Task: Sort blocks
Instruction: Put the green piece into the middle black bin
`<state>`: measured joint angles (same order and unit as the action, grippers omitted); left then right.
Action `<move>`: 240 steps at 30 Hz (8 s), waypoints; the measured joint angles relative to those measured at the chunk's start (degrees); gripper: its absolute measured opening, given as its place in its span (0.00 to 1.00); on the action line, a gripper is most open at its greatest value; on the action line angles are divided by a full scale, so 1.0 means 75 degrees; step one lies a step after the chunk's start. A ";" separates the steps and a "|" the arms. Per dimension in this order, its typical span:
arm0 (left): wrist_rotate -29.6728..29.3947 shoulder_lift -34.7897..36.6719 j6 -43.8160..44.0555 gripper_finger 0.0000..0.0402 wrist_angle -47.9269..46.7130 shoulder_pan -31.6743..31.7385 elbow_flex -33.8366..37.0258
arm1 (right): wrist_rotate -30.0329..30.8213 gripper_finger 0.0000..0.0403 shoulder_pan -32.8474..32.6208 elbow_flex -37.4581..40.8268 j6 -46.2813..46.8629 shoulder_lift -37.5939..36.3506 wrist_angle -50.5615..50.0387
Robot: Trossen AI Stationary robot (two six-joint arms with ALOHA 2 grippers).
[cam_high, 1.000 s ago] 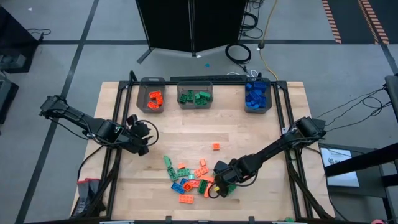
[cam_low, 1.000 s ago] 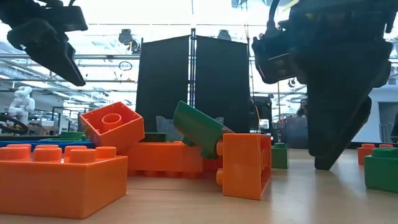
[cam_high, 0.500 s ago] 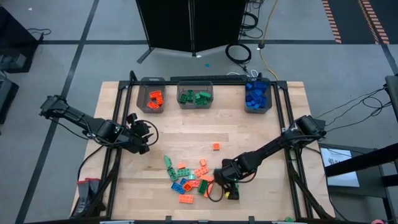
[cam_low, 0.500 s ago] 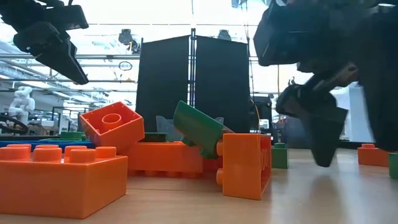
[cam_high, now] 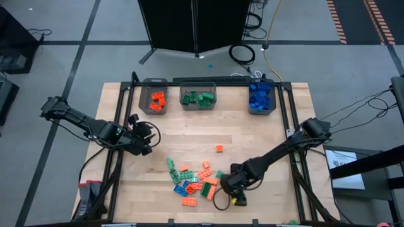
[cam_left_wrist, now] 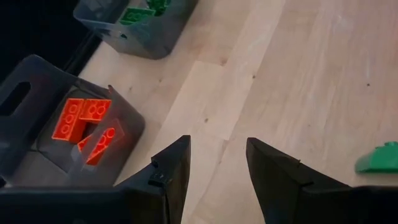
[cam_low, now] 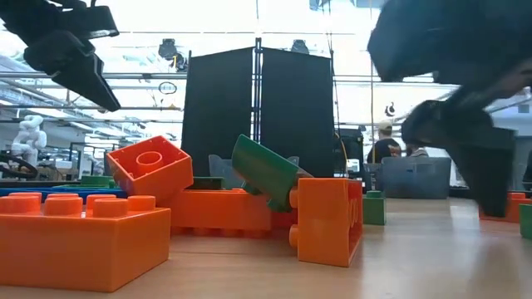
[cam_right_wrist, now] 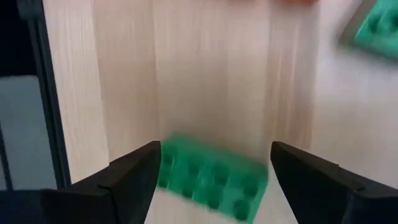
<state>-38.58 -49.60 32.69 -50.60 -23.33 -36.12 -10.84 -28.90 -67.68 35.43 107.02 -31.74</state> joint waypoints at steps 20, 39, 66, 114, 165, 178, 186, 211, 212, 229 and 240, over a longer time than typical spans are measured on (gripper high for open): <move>-0.0303 0.0000 -0.0008 0.40 -0.0004 0.0000 0.0000 | 0.0311 0.74 -0.0506 -0.0035 -0.0516 -0.0020 -0.1538; -0.0456 0.0000 0.0001 0.40 -0.0007 0.0000 0.0000 | 0.1826 0.73 0.1568 -0.0892 -0.3378 0.0060 -0.1818; -0.0494 -0.0003 0.0541 0.40 -0.0007 0.0000 0.0000 | 0.1820 0.67 0.1599 -0.1401 0.4423 0.0015 -0.2937; -0.0523 -0.0003 0.0603 0.40 -0.0109 0.0001 0.0000 | 0.3399 0.19 0.4629 -0.2648 0.0380 -0.0210 -0.1072; -0.0741 -0.0006 0.1399 0.40 -0.0148 0.0268 0.0000 | -0.0722 0.61 0.2975 -0.2314 -0.6131 0.0376 -0.2960; -0.0715 -0.0006 0.1393 0.40 -0.0152 0.0267 0.0000 | -0.0353 0.61 0.2147 -0.1754 -0.6817 0.0376 -0.1310; -0.0674 -0.0006 0.1396 0.40 -0.0149 0.0266 0.0000 | -0.0352 0.61 0.1808 -0.1243 -0.7104 0.0379 -0.0231; -0.0663 -0.0009 0.1396 0.40 -0.0126 0.0265 0.0000 | 0.0462 0.52 0.1574 0.0773 -0.6154 0.0338 0.2057; -0.0660 -0.0009 0.1396 0.40 -0.0126 0.0265 0.0000 | 0.0462 0.49 0.1573 0.0777 -0.6086 0.0343 0.2137; -0.0663 -0.0009 0.1390 0.40 -0.0141 0.0265 0.0000 | 0.1040 0.30 0.2795 -0.0632 -0.5700 0.0414 0.0649; -0.0857 -0.0009 0.1399 0.40 -0.0130 0.0265 0.0000 | 0.1908 0.30 0.5452 -0.2534 -0.6236 0.0393 0.1115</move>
<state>-45.01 -49.67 43.18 -51.58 -21.34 -36.12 3.47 11.99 -86.68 -11.33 109.97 -23.37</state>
